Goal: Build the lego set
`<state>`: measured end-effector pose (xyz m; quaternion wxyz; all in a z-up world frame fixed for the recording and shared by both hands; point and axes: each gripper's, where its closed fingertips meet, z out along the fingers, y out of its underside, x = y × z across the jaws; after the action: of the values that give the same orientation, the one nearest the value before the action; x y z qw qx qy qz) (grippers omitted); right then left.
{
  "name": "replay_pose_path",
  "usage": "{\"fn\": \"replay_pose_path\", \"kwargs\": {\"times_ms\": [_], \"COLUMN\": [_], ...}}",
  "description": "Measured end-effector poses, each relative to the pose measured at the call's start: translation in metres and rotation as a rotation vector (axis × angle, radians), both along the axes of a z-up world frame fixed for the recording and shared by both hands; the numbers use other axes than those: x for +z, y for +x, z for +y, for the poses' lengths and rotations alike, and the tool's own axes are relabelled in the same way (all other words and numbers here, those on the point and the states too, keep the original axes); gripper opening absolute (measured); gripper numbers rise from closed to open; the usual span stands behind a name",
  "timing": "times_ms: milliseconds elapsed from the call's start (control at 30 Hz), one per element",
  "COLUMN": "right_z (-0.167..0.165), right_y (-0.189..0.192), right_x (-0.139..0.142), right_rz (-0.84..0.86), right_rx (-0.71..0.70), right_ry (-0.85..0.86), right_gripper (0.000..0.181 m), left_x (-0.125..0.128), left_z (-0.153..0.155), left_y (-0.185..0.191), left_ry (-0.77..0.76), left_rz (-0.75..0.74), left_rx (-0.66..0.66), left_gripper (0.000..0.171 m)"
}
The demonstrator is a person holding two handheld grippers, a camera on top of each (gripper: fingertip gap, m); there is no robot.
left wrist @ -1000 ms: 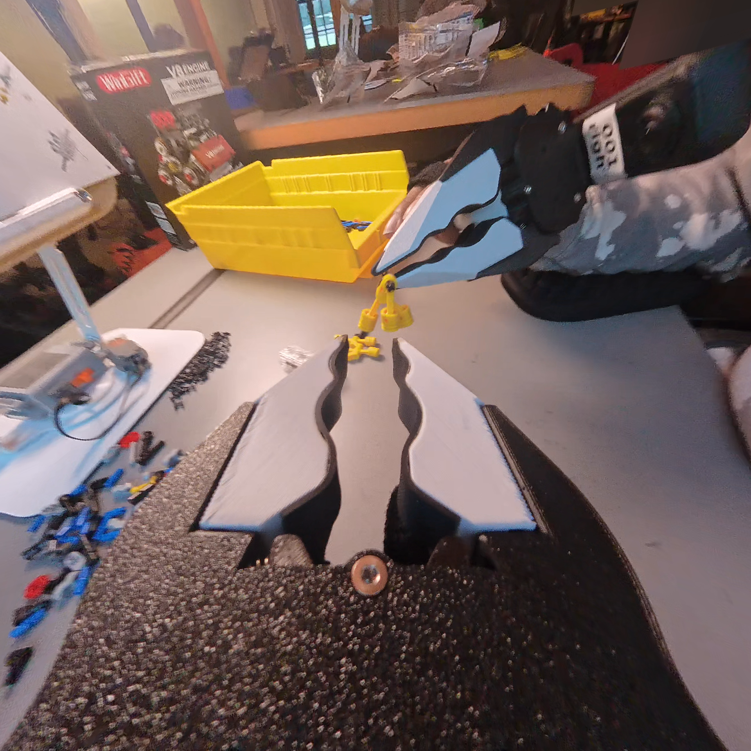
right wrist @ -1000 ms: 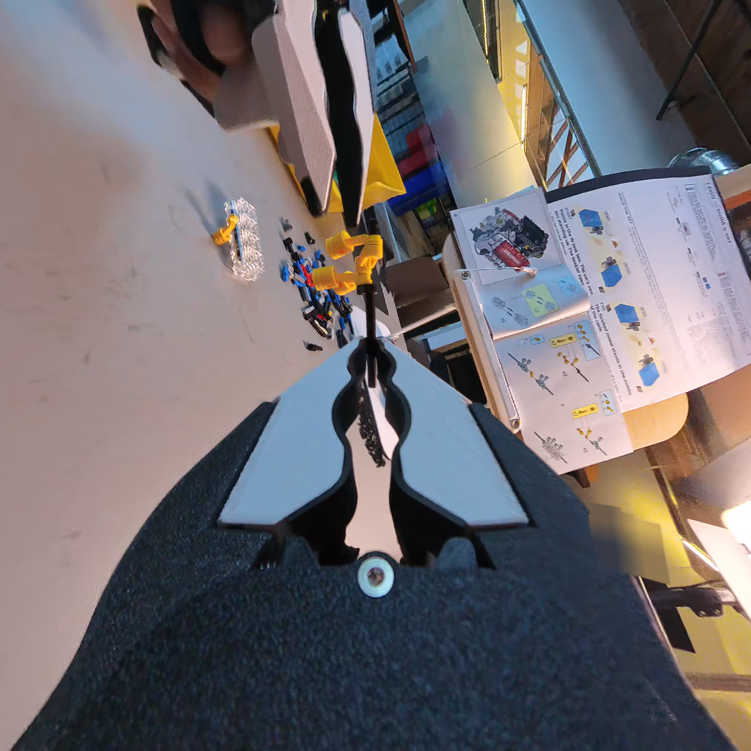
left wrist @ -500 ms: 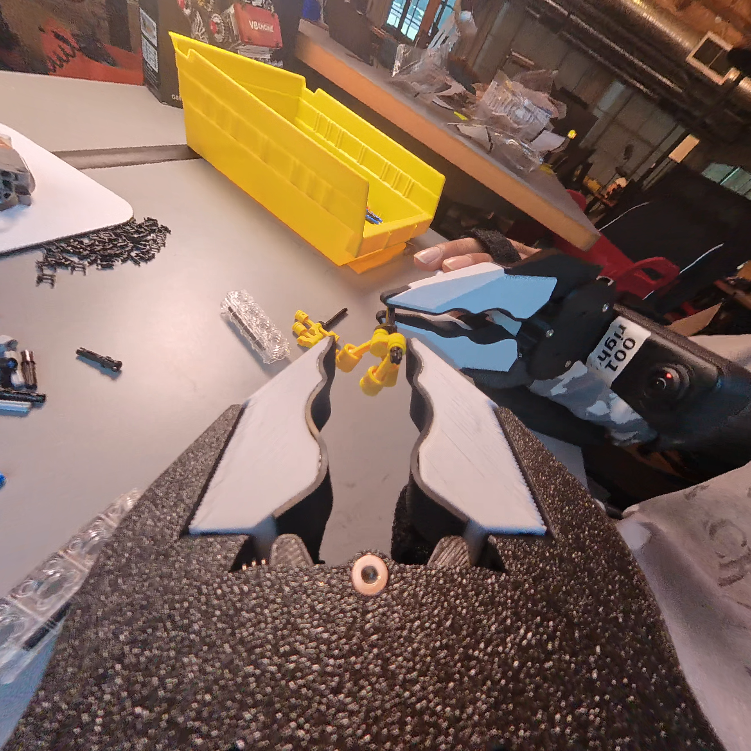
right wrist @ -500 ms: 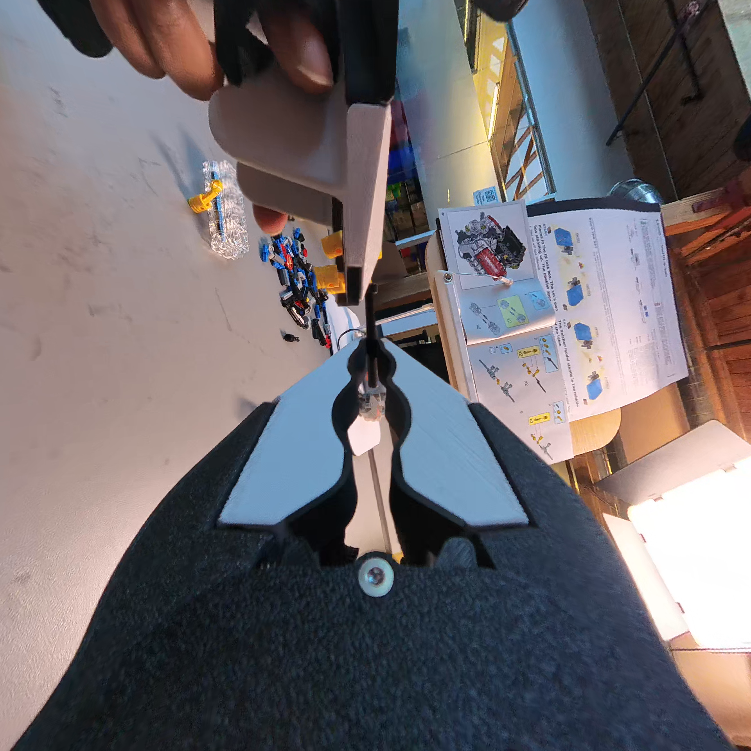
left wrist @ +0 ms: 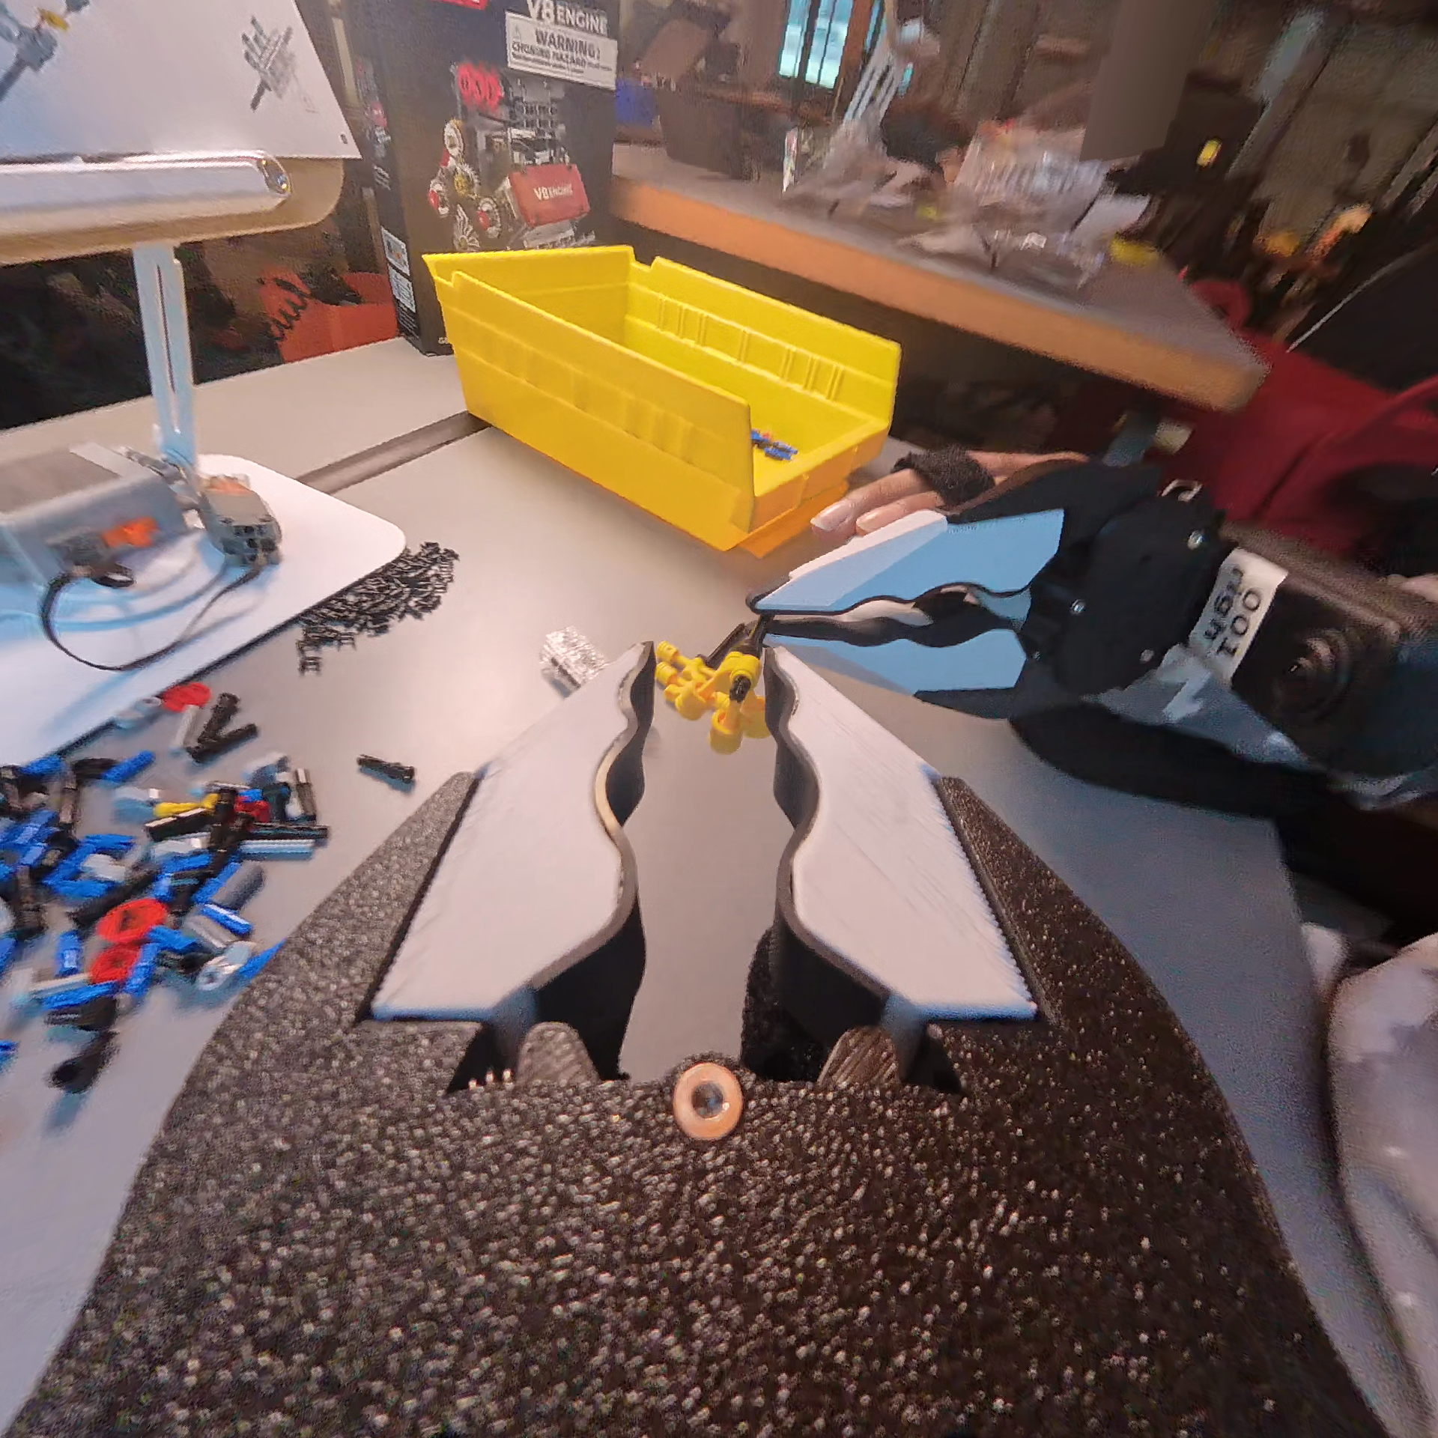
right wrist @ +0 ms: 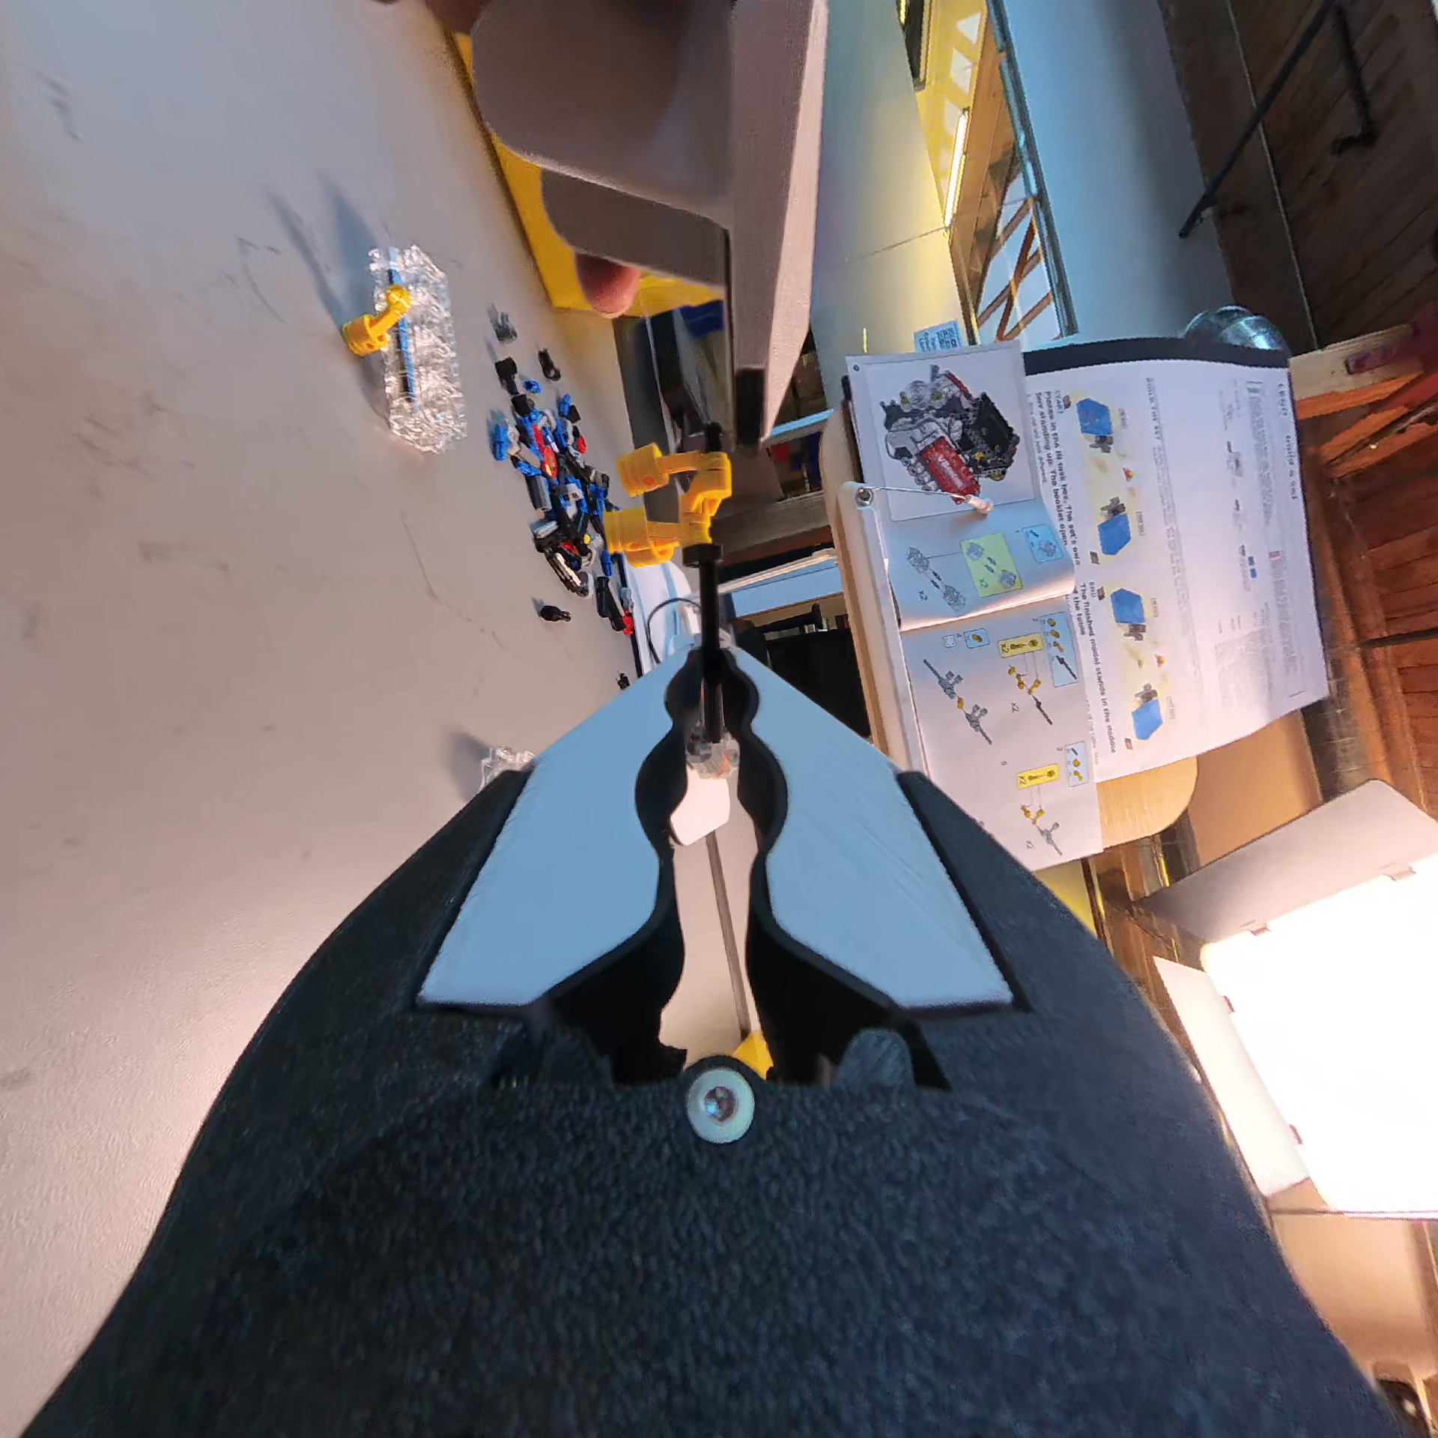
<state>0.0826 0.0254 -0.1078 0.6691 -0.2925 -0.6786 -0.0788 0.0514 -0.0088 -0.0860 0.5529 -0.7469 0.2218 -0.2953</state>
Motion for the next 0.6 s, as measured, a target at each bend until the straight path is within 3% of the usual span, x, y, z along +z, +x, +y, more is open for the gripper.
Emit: {"fn": "replay_pose_path", "kwargs": {"times_ms": [233, 433, 600], "right_z": [-0.012, -0.016, -0.015], "right_y": [-0.012, -0.016, -0.016], "right_x": [-0.024, -0.027, -0.025], "right_rz": [-0.103, -0.122, -0.112], "right_rx": [0.045, 0.056, 0.053], "right_ry": [-0.014, -0.004, -0.001], "right_gripper": [0.003, 0.003, 0.003], "left_x": [-0.031, -0.049, -0.048], "left_z": [-0.008, -0.009, -0.008], "left_y": [0.004, 0.005, 0.004], "left_ry": [0.169, 0.198, 0.274], "left_rz": [0.556, 0.756, 0.849], "left_rx": [-0.024, -0.030, -0.012], "left_gripper": [0.013, 0.010, 0.009]}}
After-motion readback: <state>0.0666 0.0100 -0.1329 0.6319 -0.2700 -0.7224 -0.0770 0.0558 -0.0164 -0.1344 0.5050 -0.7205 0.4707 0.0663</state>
